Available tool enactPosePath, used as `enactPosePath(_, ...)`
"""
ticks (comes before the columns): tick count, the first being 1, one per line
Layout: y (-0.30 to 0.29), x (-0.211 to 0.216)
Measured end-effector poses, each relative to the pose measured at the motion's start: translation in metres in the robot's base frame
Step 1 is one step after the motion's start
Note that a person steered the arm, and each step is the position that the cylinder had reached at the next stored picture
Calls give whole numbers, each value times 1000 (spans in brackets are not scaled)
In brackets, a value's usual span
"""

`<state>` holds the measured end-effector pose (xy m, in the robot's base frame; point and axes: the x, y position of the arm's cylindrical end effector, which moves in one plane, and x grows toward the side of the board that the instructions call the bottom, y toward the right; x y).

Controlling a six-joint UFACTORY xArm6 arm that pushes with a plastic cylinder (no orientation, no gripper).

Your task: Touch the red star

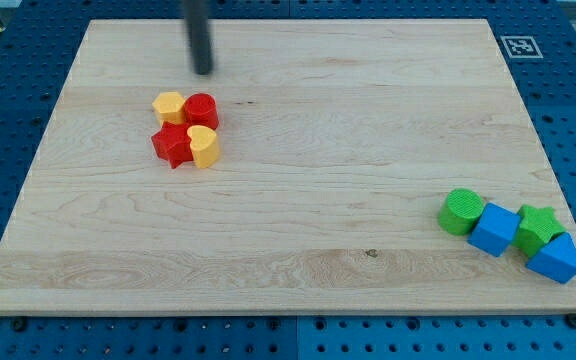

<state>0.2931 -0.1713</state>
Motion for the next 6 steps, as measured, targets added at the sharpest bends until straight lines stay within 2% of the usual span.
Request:
enactPosePath(1,-87,15)
enactPosePath(2,-93,79)
enactPosePath(4,-76,119)
enactPosePath(5,-28,153)
enactPosePath(6,5,154)
